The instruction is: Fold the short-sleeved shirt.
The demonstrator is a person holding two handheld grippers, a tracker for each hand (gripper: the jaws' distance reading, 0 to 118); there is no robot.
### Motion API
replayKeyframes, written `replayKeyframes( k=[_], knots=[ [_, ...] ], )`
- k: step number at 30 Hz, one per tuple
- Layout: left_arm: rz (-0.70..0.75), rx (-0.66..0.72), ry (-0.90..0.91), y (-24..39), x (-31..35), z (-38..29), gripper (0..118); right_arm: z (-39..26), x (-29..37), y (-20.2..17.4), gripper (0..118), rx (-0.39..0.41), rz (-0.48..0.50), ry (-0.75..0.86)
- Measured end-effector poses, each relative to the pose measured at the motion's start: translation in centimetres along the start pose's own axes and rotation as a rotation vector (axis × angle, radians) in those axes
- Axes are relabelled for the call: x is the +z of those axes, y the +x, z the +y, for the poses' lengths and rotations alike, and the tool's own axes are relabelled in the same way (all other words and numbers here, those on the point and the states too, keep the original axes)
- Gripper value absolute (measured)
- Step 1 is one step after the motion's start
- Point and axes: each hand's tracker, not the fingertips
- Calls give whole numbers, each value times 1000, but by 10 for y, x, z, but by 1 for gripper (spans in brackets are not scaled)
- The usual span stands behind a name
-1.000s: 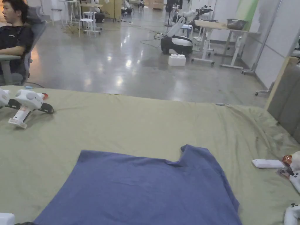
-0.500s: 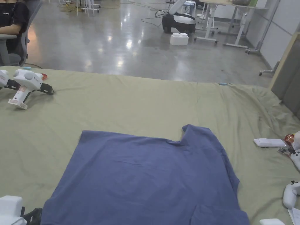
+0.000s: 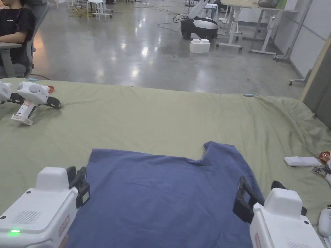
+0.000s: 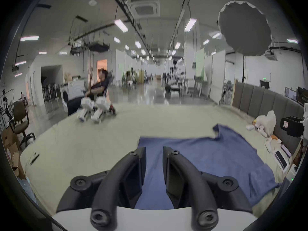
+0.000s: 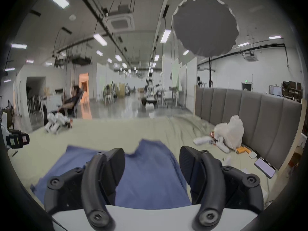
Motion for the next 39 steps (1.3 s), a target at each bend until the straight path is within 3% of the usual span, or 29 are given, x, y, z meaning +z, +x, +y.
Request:
replayKeyframes(
  k=[2, 4, 7, 12, 20, 25, 27, 28, 30, 31, 34, 36, 38, 39],
  knots=[
    [5, -28, 60, 12, 2, 9, 9, 7, -3, -12, 45, -3, 0, 31],
    [25, -68, 83, 23, 4, 16, 1, 12, -6, -18, 17, -4, 20, 49],
    [24, -57, 110, 28, 6, 20, 0, 16, -8, -27, 1, 15, 16, 76],
    [6, -25, 87, 20, 7, 22, 0, 17, -10, -29, 0, 20, 41, 101],
    [-20, 67, -322, -44, 11, -23, 0, 6, -11, -29, 0, 65, 77, 48],
    [14, 102, -627, -85, 12, -78, 0, -13, -12, -25, 0, 54, 83, -28],
    [32, 137, -691, -97, 10, -95, 14, -19, -13, -24, 0, 54, 86, -56],
    [39, 155, -717, -102, 8, -101, 26, -22, -14, -23, 0, 56, 88, -70],
    [70, 179, -747, -109, 1, -113, 68, -27, -13, -21, 0, 56, 88, -90],
    [86, 182, -763, -109, -2, -117, 75, -29, -14, -21, 0, 57, 88, -97],
    [108, 157, -801, -109, -20, -131, 74, -33, -13, -16, 0, 57, 80, -122],
    [89, 151, -852, -106, -28, -143, 64, -37, -12, -12, 0, 59, 76, -136],
    [111, 107, -827, -99, -28, -142, 60, -39, -10, -6, 0, 69, 67, -149],
    [108, 89, -834, -93, -25, -139, 50, -40, -9, -2, 0, 74, 60, -156]
  ],
)
